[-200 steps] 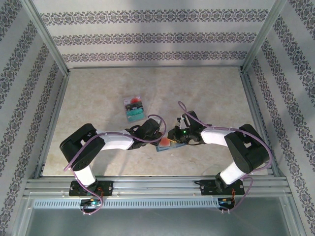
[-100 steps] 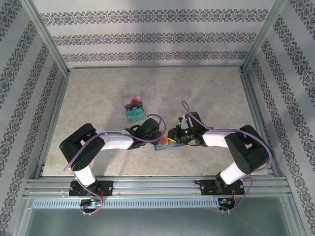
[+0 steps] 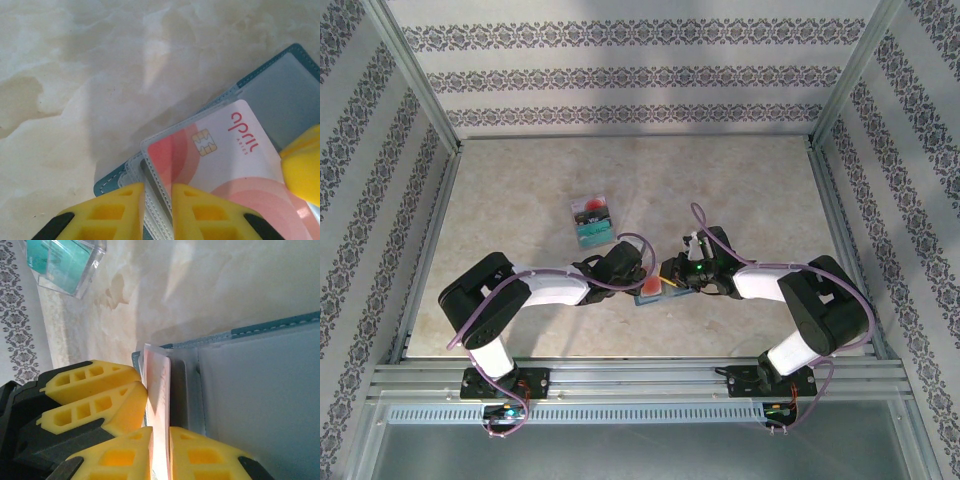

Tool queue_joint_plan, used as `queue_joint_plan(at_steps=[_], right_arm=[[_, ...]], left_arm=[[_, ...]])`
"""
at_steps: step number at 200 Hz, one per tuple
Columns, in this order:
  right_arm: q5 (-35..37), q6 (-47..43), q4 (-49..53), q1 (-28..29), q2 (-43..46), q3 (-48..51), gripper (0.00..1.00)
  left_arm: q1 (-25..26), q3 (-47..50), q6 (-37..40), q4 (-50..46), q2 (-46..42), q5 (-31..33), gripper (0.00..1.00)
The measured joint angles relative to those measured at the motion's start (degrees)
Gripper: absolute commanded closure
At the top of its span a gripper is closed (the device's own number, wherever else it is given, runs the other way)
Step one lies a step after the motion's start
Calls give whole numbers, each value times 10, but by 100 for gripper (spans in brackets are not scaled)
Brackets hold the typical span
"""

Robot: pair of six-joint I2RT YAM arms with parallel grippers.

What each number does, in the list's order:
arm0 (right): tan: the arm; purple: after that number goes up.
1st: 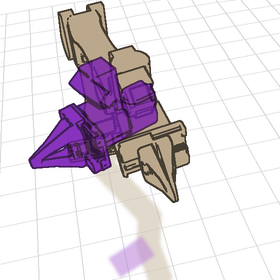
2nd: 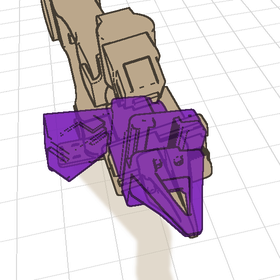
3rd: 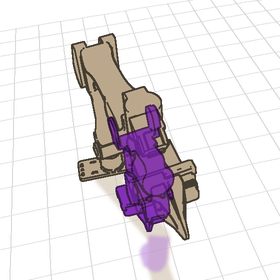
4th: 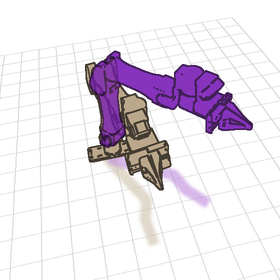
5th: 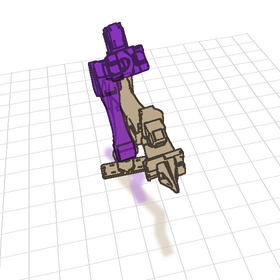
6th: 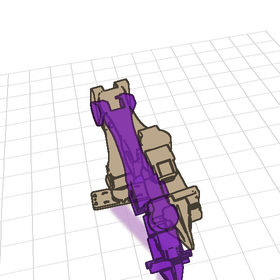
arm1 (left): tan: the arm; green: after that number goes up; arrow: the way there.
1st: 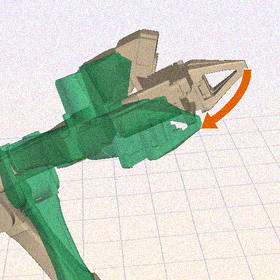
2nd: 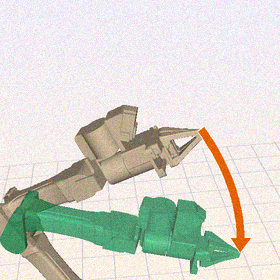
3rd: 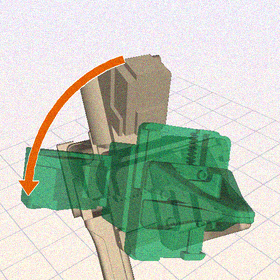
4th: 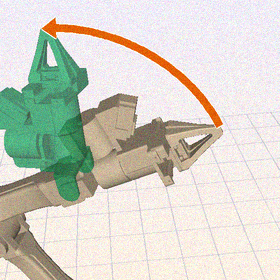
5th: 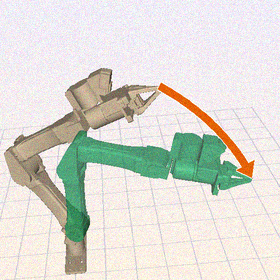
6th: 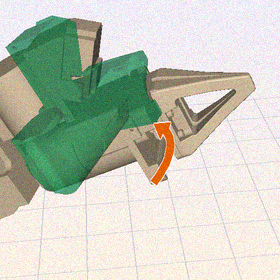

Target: Take the credit cards out of the card holder

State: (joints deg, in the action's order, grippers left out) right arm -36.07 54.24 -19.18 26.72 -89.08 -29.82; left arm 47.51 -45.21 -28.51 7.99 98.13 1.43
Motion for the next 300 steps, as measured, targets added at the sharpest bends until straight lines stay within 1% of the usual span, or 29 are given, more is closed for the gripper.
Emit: queue_joint_plan(at_steps=[67,139,191,224,252,300], right_arm=[[0,-1,-11,-3,0,4,95],[0,1,-21,-29,16,30,95],[0,1,-26,-30,19,32,95],[0,1,-31,-30,24,34,95],[0,1,-34,-30,27,35,95],[0,2,-34,-30,28,35,93]], left_arm=[[0,2,0,0,-1,0,79],[-2,4,-5,0,-1,1,81],[-3,4,-4,-1,-3,-1,81],[-3,3,-2,-28,-32,-2,79],[-3,-1,-2,-33,-55,-6,79],[-2,-17,-2,-32,-28,-33,80]])
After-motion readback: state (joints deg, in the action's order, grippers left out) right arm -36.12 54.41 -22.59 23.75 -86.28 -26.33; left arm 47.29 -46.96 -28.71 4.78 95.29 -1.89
